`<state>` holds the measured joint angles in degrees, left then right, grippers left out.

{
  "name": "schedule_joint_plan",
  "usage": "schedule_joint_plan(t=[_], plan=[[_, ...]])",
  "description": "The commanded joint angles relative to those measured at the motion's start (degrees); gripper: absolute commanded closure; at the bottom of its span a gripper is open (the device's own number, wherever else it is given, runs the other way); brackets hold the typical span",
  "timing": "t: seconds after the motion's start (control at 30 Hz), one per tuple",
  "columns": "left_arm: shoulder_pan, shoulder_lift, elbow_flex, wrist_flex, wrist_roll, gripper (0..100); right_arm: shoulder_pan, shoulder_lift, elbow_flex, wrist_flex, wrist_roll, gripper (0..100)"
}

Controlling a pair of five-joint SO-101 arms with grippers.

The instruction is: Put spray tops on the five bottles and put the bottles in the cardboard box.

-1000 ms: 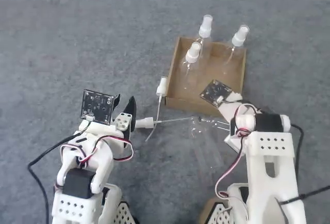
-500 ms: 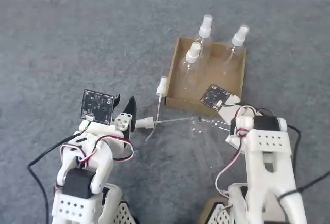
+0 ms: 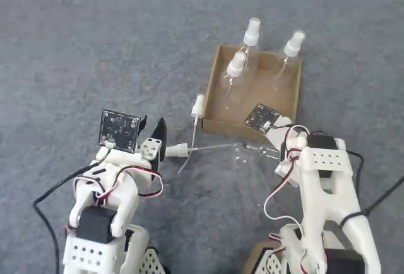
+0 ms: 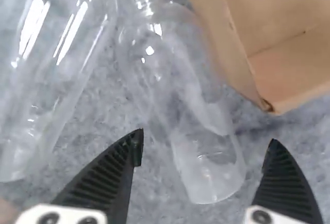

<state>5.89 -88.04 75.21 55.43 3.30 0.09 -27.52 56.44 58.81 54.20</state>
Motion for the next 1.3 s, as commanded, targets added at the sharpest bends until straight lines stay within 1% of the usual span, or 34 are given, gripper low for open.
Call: schedule_joint_plan(t=[0.0, 0.17, 0.57, 0.73, 1.27], plan=[[-0.3, -1.1, -0.4, -1.3, -0.3, 90, 0.5, 0.1, -0.3, -0.6, 0.7, 74.0], [-0.3, -1.1, -0.4, -1.3, -0.3, 90, 0.5, 0.2, 0.1, -0.4, 0.7, 79.0], [-0.3, -1.1, -0.5, -1.3, -0.2, 90, 0.5, 0.1, 3.5, -0.4, 0.4, 78.6], [-0.3, -1.1, -0.5, -1.3, -0.3, 90, 0.5, -0.3, 3.4, 2.9, 0.4, 78.6], [-0.3, -1.1, -0.6, -1.3, -0.3, 90, 0.5, 0.2, 3.8, 3.3, 0.3, 78.6]])
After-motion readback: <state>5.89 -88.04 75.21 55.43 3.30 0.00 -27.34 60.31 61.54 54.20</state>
